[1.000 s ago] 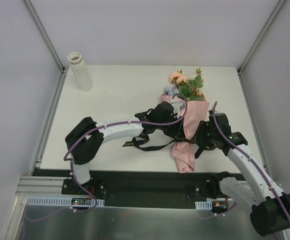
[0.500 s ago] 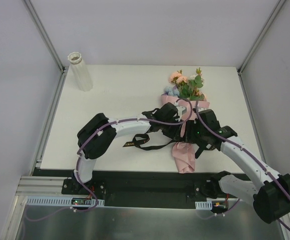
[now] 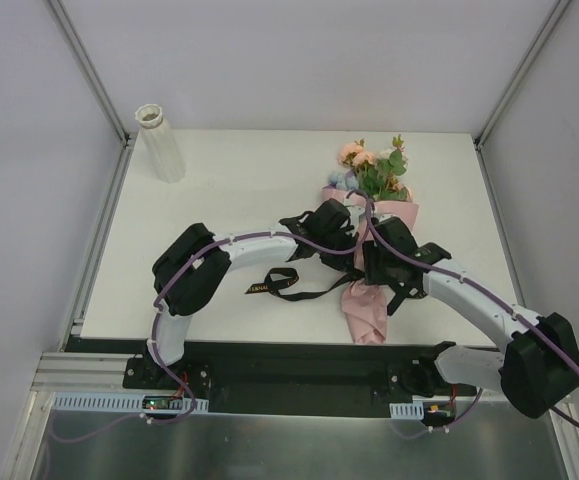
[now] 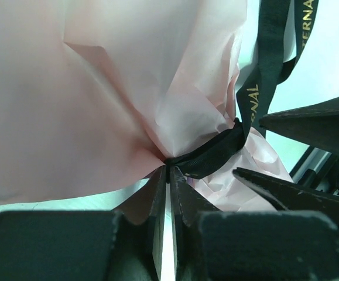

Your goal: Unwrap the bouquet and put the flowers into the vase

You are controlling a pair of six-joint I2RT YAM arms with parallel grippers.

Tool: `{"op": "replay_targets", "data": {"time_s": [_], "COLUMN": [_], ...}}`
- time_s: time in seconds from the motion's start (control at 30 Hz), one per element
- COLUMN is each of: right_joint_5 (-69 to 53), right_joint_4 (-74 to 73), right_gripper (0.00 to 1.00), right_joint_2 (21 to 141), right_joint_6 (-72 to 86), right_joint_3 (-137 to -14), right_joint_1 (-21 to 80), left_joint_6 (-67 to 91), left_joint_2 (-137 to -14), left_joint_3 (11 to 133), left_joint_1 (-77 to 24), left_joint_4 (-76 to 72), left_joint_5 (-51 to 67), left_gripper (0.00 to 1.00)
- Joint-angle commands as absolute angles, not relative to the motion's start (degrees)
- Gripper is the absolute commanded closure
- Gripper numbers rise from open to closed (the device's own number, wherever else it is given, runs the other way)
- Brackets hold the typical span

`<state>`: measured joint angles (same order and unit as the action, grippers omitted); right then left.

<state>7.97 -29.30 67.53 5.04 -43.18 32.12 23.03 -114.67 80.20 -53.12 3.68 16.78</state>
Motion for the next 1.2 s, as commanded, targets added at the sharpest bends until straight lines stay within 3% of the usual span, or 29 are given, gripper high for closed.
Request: {"op": "replay_targets", "data": {"time_s": [0.0, 0.2, 0.57, 0.87, 1.17], "right_joint_5": [10.54, 12.48, 13.19, 10.99, 12.04], "right_joint_4": [-27.51, -24.79, -24.17, -24.17, -24.35], "right_gripper": [0.55, 0.55, 0.76, 0.60, 0.60], "right_joint_2": [69.61, 71.80, 74.18, 73.21, 72.77], "right_joint_6": [3.87, 3.60, 5.36, 6.06, 6.24], "right_joint_3": [-46.14, -46.67, -48.08, -44.83, -43.94], "right_joint_1": [34.54, 36.12, 36.65, 36.83, 36.83], "left_joint_6": [21.53, 23.28, 25.66, 26.19, 26.63], "left_joint_2": [-114.61, -114.08, -111.54, -109.60, -106.79], "left_joint_3": [80.16, 77.96, 72.42, 70.40, 69.26], "left_joint_1": [-53.44, -53.35, -53.35, -53.35, -53.35], "left_joint_4": [0.09, -5.09, -11.07, -13.97, -15.73], "left_joint_5": [20.39, 23.81, 23.21, 22.76, 22.15], "left_gripper": [0.97, 1.00, 1.00, 1.00, 1.00]}}
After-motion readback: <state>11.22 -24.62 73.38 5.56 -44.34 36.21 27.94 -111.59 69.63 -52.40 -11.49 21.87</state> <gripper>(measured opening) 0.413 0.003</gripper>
